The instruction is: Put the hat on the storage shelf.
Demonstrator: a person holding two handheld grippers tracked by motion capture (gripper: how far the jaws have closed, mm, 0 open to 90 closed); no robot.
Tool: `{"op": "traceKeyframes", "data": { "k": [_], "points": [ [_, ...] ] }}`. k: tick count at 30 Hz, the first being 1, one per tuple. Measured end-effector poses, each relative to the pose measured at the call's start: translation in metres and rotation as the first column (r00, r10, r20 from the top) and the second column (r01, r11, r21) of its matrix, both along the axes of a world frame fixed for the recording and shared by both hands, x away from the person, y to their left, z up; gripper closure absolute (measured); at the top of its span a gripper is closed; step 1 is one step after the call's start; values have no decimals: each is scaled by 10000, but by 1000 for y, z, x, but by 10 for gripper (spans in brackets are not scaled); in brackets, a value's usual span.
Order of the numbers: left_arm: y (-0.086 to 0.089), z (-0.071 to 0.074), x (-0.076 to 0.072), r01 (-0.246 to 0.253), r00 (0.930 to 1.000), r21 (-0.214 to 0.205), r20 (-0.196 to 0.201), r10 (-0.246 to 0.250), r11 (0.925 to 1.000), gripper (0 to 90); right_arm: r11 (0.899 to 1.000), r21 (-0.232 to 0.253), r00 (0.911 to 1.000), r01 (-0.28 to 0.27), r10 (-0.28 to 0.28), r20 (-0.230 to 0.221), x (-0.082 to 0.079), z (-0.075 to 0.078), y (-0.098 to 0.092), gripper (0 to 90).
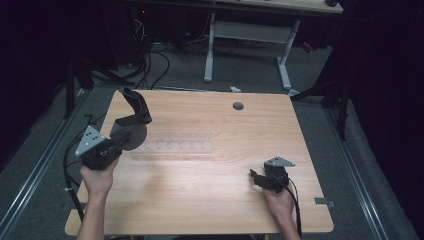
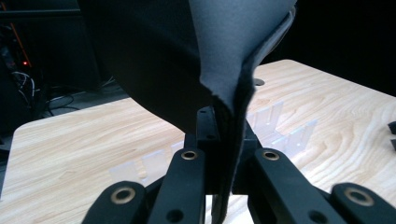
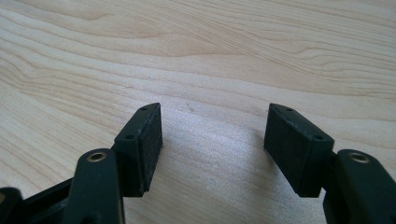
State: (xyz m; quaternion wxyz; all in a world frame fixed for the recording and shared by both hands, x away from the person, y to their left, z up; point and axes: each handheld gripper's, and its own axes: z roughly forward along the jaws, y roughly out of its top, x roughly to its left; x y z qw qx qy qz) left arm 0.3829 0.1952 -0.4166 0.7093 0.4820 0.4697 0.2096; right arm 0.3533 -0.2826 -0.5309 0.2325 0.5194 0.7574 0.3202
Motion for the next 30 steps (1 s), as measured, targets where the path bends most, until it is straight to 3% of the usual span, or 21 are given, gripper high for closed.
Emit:
{"op": "traceKeyframes", "data": {
  "k": [9,16,30],
  "points": [
    [2,-12,16,-445,9990,639,-23,447,9970,865,10000,2,10000,0,0,-1,0,0,0,374],
    [0,-23,27,-743,9972,1194,10,747,9901,865,10000,-1,10000,-1,1,1,0,0,0,374],
    [4,-35,37,-1064,9940,1350,-118,1090,9851,865,10000,1,10000,0,0,-1,0,0,0,373]
  ]
}}
